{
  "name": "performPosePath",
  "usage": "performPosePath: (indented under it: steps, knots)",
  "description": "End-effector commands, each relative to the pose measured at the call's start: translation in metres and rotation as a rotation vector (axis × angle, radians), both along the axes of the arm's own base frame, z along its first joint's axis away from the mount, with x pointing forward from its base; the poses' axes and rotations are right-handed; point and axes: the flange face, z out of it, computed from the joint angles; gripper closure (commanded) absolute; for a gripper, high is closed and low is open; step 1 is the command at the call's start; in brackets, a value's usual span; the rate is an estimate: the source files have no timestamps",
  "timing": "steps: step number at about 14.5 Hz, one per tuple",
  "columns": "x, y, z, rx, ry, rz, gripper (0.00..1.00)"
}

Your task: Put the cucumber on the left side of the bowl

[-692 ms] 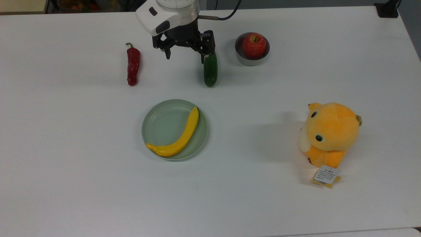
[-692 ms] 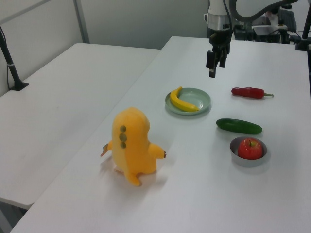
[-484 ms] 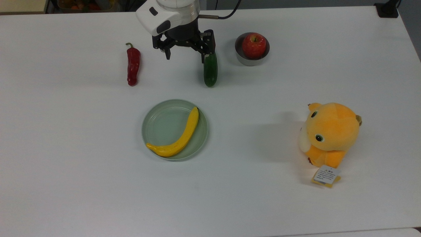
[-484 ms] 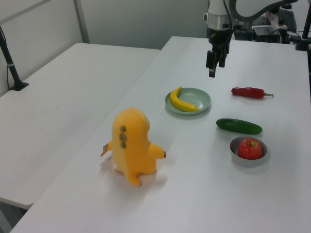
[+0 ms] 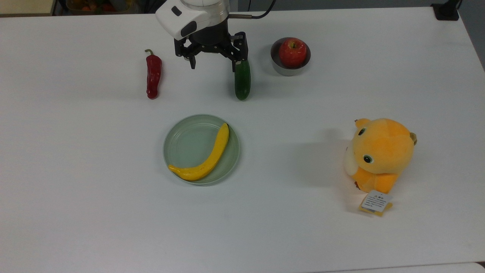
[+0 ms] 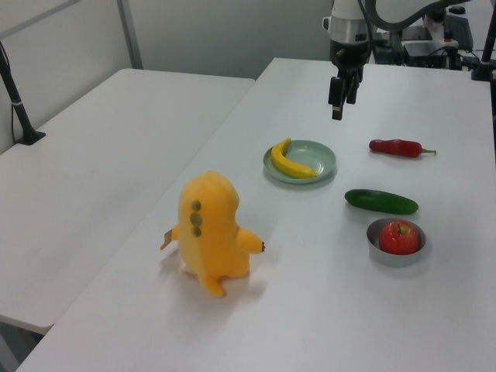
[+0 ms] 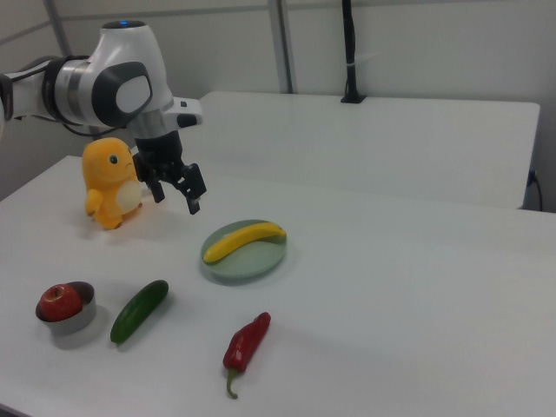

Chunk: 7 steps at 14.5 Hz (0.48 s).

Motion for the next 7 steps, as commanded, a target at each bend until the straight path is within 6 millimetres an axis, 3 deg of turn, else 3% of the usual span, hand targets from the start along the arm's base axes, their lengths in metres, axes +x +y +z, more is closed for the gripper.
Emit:
performPosePath:
  steps: [1, 7]
  knots:
    - [0.0058, -0.0005, -0.0059, 0.003, 0.031, 0.009, 0.00]
    - [0.0053, 0.0004, -0.0062, 0.003, 0.034, 0.011, 0.00]
